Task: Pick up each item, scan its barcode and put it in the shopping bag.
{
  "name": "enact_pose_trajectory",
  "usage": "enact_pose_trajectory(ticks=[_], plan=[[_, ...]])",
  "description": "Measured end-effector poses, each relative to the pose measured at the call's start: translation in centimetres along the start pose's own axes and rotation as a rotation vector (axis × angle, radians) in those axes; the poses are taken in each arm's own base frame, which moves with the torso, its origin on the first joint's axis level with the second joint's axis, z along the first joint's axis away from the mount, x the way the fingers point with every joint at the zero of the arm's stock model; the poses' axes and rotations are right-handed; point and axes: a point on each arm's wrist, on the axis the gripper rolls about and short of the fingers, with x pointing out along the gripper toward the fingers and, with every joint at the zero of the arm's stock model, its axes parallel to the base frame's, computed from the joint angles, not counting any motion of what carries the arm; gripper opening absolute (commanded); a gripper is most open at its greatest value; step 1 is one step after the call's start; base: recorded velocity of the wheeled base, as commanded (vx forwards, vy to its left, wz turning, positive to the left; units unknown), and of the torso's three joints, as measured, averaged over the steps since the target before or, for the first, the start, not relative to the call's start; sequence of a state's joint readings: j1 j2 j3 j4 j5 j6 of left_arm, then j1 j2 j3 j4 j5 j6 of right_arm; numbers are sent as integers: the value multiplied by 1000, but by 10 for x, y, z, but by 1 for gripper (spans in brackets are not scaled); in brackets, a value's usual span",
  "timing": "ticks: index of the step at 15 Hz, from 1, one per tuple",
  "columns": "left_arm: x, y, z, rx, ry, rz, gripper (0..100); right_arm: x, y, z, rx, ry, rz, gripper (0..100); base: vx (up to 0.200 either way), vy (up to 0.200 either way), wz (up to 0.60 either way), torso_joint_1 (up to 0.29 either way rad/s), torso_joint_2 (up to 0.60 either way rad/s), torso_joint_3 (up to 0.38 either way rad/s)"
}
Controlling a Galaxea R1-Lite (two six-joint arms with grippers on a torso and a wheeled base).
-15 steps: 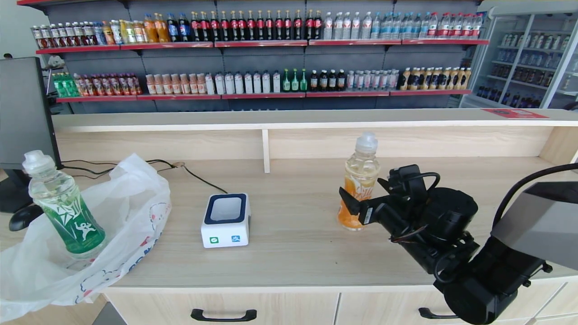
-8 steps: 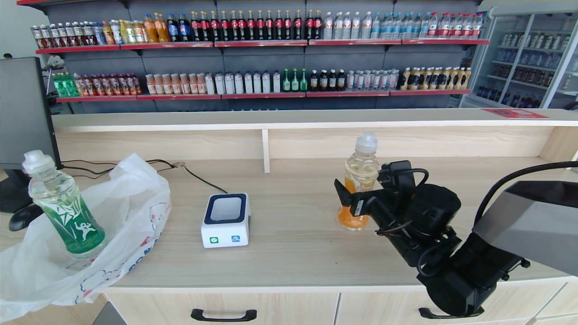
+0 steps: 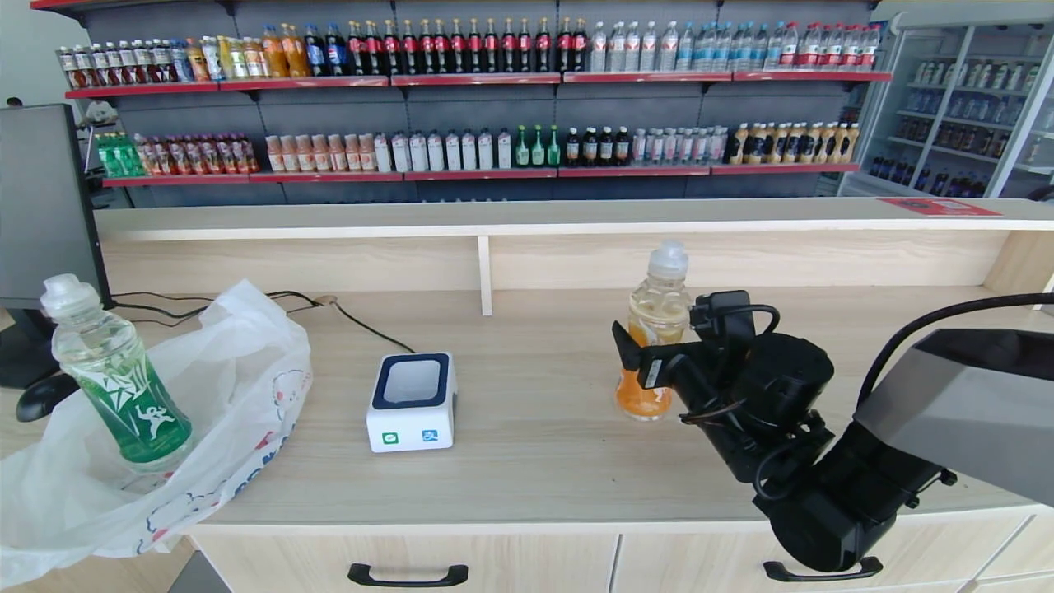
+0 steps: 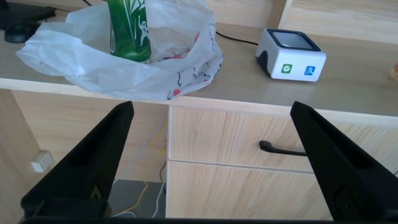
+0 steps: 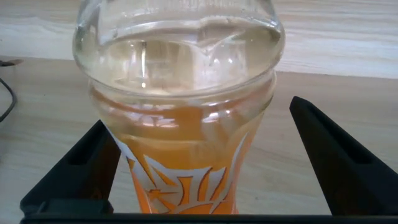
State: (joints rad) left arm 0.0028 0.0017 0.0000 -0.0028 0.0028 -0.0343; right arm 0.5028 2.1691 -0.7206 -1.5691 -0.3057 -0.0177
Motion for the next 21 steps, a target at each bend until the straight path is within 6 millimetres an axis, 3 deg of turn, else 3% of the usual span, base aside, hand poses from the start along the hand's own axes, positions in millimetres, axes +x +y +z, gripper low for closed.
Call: enact_pose_trajectory(ticks=[11,12,21], plan=[[0,0,0,-2,0,1,100,8,14,-7,20,-2,-3,100,0,0,0,0,0,0],[0,0,0,-2,0,1,100,8,14,-7,20,0,-2,0,0,0,0,0,0,0],[0,0,0,-3,0,1,100,6,15,-11,36,10,3,0,0,0,0,0,0,0]])
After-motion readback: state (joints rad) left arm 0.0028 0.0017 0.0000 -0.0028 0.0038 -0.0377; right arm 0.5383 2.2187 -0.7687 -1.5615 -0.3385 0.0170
